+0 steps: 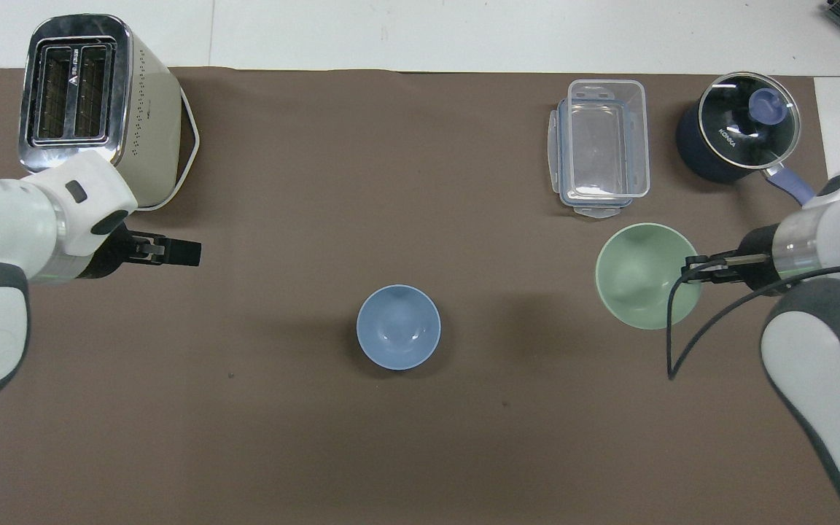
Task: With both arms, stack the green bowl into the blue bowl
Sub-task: 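Lift the green bowl with the right gripper while the left gripper withdraws, then carry the green bowl over the blue bowl with the right gripper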
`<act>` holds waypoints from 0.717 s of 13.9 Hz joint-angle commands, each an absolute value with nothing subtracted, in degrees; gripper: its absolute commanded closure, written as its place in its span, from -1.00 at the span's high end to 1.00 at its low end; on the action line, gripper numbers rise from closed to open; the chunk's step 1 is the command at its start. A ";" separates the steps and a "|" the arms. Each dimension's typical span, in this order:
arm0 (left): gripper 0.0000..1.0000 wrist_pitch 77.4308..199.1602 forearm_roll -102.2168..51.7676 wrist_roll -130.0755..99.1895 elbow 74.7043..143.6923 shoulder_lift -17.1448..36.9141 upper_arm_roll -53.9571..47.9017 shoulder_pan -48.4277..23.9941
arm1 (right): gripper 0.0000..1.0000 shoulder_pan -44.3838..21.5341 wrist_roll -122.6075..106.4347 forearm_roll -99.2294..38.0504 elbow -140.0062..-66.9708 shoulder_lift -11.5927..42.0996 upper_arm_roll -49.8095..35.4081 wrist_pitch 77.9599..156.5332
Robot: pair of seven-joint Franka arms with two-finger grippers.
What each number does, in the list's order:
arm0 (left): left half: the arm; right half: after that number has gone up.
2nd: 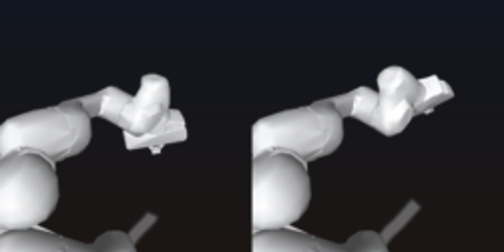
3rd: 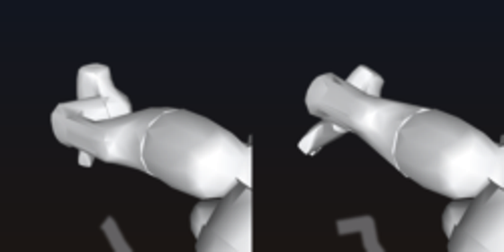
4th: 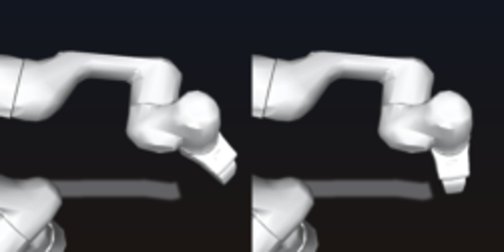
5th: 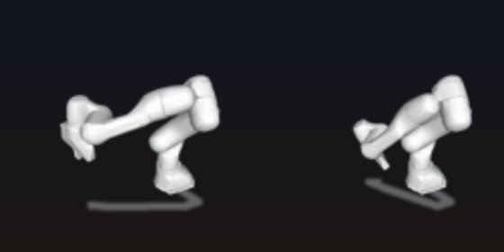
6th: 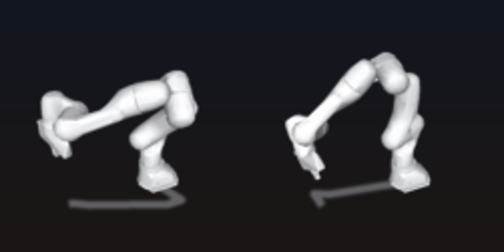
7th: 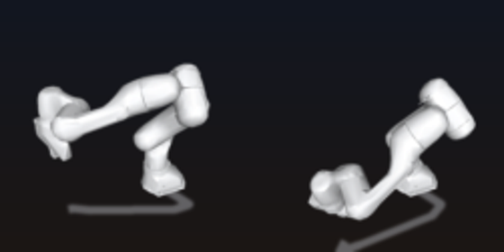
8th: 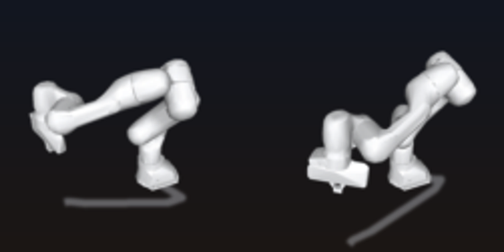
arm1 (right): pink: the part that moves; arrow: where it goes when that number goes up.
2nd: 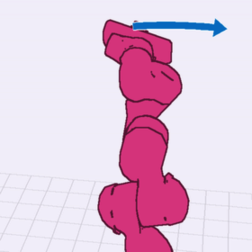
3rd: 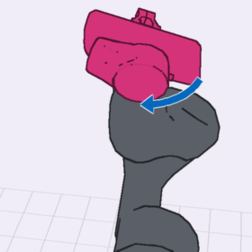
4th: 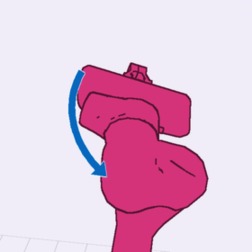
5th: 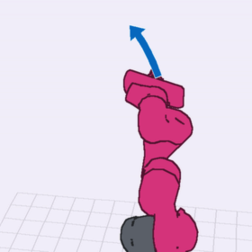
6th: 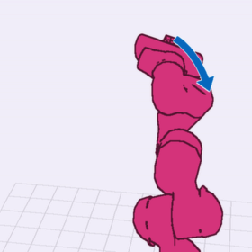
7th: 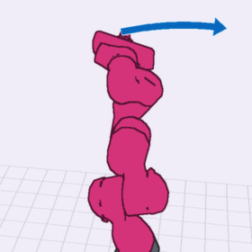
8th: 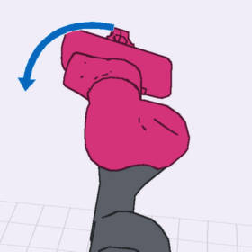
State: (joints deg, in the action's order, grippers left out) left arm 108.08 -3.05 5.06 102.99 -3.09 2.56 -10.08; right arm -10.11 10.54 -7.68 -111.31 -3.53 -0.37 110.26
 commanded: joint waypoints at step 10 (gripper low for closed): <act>1.00 86.92 -1.76 8.26 85.43 1.59 2.20 -5.71 | -1.00 -31.81 42.44 -7.82 -104.85 9.58 -0.18 118.37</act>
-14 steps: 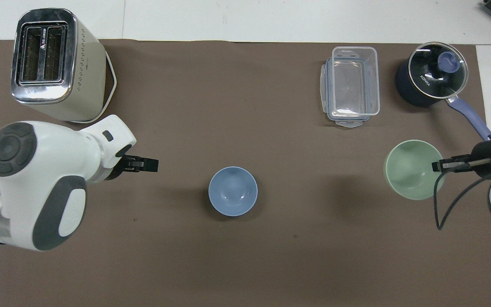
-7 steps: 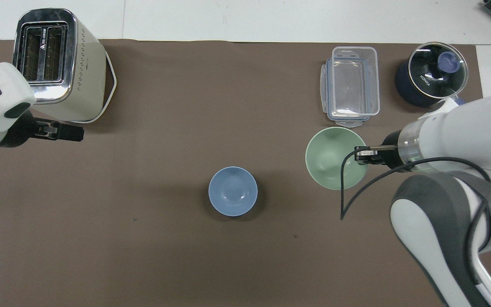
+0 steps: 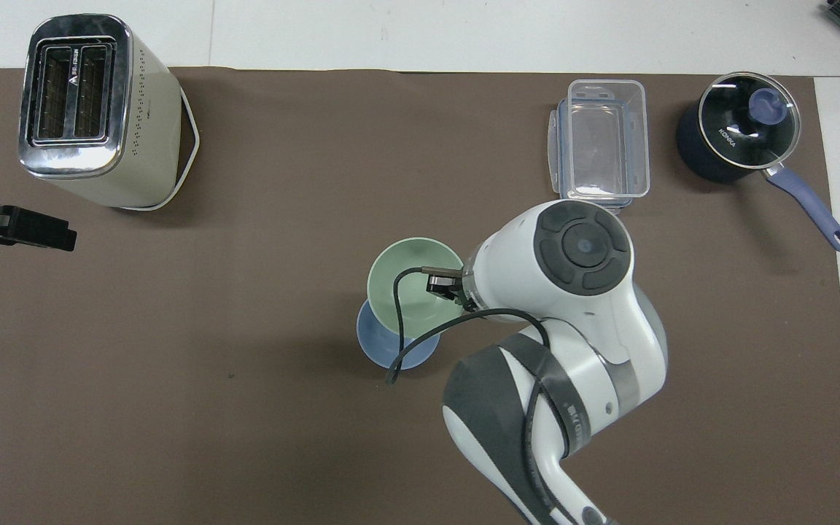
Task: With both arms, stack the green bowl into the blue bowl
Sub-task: 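Carry the green bowl over the blue bowl with the right gripper, then lower the green bowl into the blue bowl and open the right gripper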
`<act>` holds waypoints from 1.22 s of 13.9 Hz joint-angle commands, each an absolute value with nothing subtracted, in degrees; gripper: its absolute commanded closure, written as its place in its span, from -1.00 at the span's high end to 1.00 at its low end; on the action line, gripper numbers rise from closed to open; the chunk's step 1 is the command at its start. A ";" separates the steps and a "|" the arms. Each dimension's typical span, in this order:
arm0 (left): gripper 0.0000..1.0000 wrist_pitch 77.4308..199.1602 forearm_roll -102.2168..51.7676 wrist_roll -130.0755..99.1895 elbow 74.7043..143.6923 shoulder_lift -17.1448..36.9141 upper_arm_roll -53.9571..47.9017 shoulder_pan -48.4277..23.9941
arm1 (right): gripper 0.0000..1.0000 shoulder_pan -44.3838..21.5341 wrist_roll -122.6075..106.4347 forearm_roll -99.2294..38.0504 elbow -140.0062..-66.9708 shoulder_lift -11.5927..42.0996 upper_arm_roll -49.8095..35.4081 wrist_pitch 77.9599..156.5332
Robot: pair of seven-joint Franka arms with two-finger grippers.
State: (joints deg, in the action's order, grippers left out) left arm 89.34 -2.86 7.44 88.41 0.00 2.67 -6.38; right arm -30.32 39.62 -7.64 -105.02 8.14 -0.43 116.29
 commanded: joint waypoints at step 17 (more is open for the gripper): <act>1.00 87.01 -1.85 8.00 86.84 0.79 2.11 -5.63 | -1.00 -36.30 42.63 -8.61 -114.96 10.37 -0.44 125.95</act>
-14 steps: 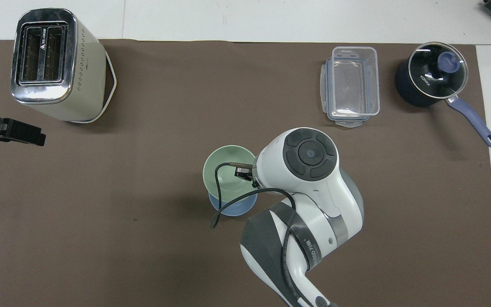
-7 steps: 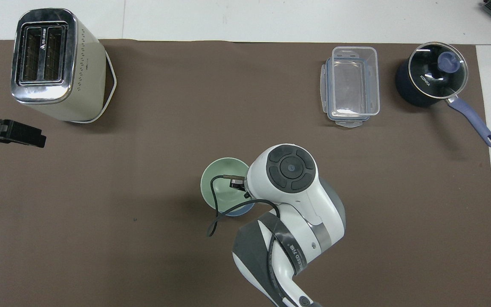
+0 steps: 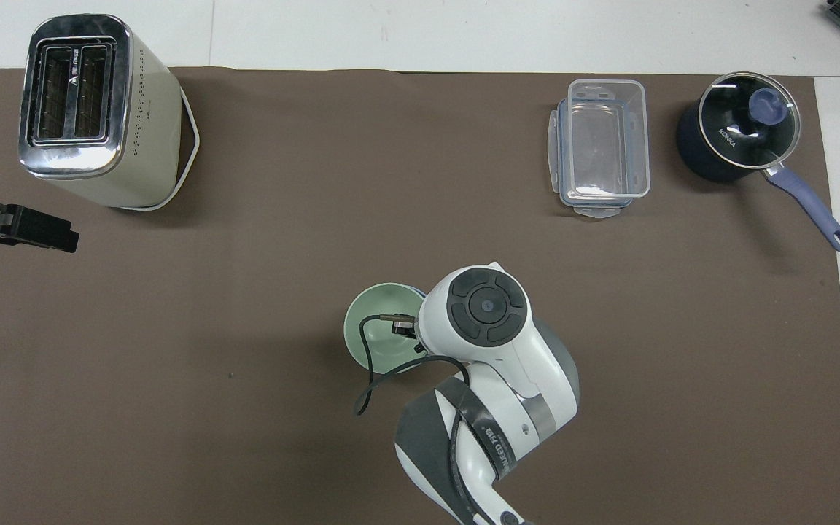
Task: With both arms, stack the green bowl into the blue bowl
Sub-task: 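Lower the green bowl into the blue bowl and open the right gripper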
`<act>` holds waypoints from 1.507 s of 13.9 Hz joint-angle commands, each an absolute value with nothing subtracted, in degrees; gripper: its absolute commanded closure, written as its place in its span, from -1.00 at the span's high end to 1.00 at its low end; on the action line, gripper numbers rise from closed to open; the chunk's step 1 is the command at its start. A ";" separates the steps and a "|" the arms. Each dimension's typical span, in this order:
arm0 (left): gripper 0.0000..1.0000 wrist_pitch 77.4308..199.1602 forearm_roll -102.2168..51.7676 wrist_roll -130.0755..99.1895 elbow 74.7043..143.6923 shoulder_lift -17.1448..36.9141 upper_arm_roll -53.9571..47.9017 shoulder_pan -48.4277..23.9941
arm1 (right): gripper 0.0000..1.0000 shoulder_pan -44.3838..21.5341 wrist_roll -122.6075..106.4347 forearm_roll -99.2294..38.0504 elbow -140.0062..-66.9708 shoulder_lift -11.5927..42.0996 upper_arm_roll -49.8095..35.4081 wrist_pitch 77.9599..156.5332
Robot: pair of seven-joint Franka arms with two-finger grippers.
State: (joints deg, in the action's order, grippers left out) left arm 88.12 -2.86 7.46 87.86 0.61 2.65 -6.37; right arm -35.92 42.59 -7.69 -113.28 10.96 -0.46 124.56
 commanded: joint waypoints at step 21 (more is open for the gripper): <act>1.00 86.84 -1.84 7.82 86.84 0.79 2.11 -5.62 | -0.55 -35.16 39.73 -8.61 -115.14 11.25 -0.35 128.76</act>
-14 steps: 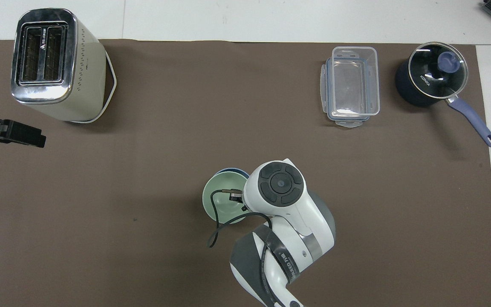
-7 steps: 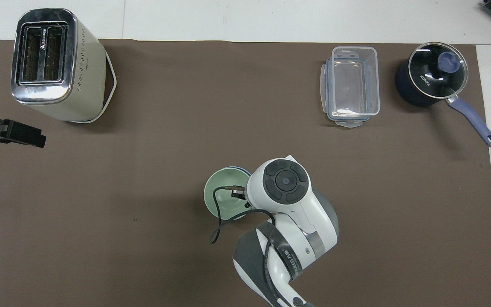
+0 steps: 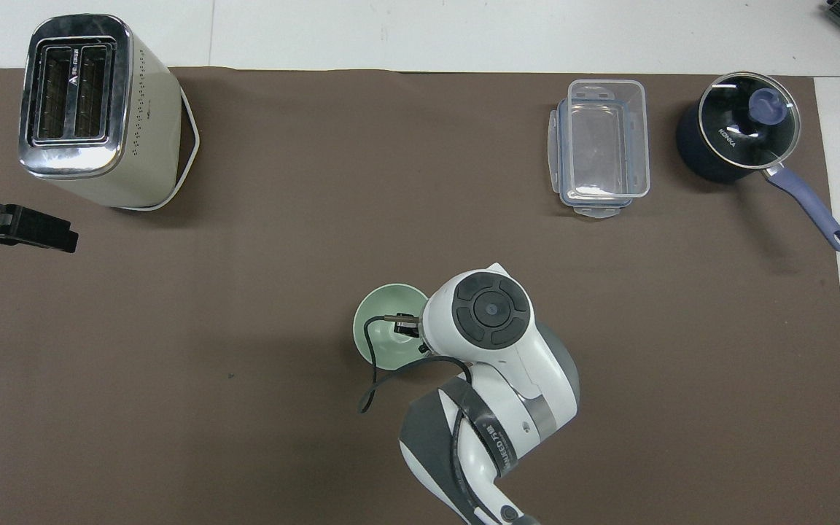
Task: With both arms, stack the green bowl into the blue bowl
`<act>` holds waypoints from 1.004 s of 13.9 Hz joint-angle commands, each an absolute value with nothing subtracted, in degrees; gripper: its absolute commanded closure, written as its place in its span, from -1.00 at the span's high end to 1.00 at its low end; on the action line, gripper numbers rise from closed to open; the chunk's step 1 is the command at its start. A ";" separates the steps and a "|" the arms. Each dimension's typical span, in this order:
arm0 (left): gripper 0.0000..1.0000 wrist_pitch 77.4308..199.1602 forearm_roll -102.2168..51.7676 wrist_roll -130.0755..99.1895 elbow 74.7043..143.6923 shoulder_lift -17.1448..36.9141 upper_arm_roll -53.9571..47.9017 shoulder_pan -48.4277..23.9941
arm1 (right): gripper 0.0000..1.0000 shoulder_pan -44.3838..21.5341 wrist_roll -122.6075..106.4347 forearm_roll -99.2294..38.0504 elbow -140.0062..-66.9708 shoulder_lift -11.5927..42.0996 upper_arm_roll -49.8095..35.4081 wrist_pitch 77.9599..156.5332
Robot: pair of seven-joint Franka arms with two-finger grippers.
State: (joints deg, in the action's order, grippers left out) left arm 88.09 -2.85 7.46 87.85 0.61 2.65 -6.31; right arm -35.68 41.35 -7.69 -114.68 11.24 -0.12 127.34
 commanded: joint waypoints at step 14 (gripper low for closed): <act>1.00 86.84 -1.85 7.74 86.84 0.79 2.11 -5.63 | 1.00 -21.03 32.36 -0.97 -106.27 4.05 0.44 119.55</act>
State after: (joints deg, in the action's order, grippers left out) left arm 88.07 -2.85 7.46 87.85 0.61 2.65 -6.31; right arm -24.31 35.59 -1.82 -108.60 5.04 0.94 122.71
